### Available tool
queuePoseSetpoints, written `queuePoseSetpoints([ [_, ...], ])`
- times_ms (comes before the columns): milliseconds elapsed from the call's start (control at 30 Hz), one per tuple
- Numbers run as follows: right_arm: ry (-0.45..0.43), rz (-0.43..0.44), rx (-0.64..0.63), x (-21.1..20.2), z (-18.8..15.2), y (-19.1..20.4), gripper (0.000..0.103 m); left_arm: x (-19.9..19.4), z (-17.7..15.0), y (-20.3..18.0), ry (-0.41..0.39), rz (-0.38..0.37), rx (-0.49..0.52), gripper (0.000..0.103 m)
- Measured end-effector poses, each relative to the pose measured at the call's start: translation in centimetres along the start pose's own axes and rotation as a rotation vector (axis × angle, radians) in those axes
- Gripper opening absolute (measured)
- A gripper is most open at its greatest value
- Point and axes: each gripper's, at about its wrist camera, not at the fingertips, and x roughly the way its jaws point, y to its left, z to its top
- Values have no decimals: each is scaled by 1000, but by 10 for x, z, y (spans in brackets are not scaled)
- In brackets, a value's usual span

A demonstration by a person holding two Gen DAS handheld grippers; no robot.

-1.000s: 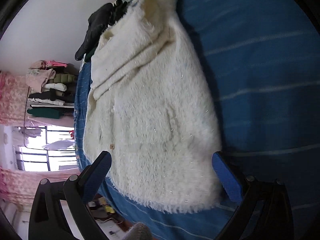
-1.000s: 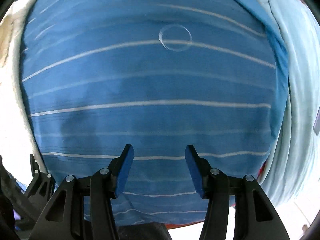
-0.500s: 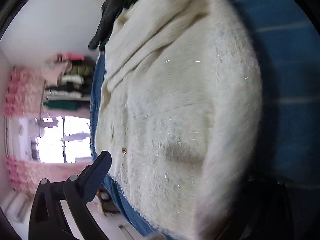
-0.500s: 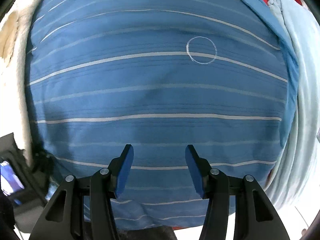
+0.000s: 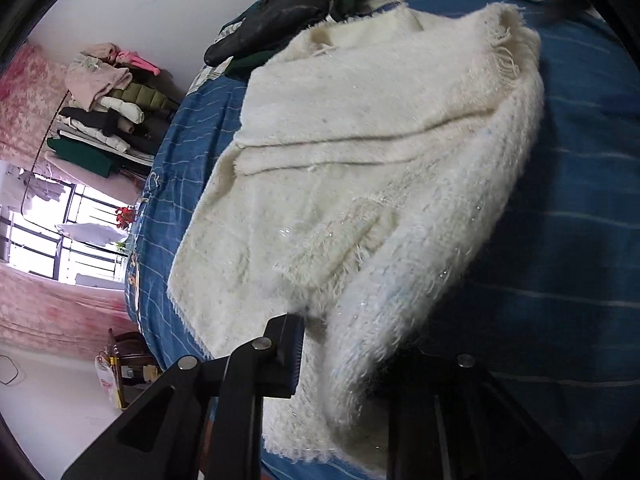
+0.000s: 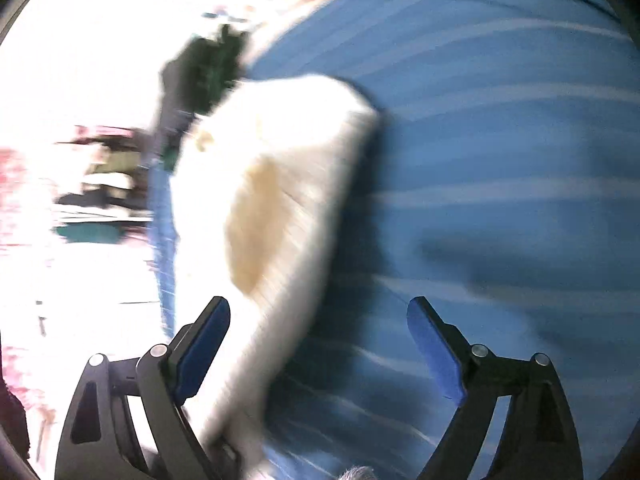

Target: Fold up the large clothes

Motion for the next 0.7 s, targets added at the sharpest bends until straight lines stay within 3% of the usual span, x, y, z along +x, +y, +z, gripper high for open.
queuePoseSetpoints([
  [100, 43, 41, -13, 41, 18, 23, 92, 2, 4, 9, -12, -37, -8, 18],
  [167, 100, -18, 36, 74, 25, 20, 92, 5, 5, 14, -12, -67, -12, 18],
  [200, 137, -23, 89, 93, 28, 17, 82, 8, 6, 19, -10, -82, -12, 18],
  [233, 137, -27, 127, 90, 26, 21, 54, 10, 6, 24, -6, -110, -16, 18],
  [333, 124, -95, 170, 93, 27, 32, 27, 13, 8, 46, -3, -180, -33, 18],
  [433, 84, -141, 131, 82, 21, 71, 24, 15, 10, 79, -5, -249, -71, 17],
  [567, 55, -224, 29, 77, 14, 155, 23, 28, 19, 142, 31, -369, -155, 17],
  [700, 84, -309, -73, 111, 16, 250, 23, 66, 22, 211, 88, -460, -275, 19],
])
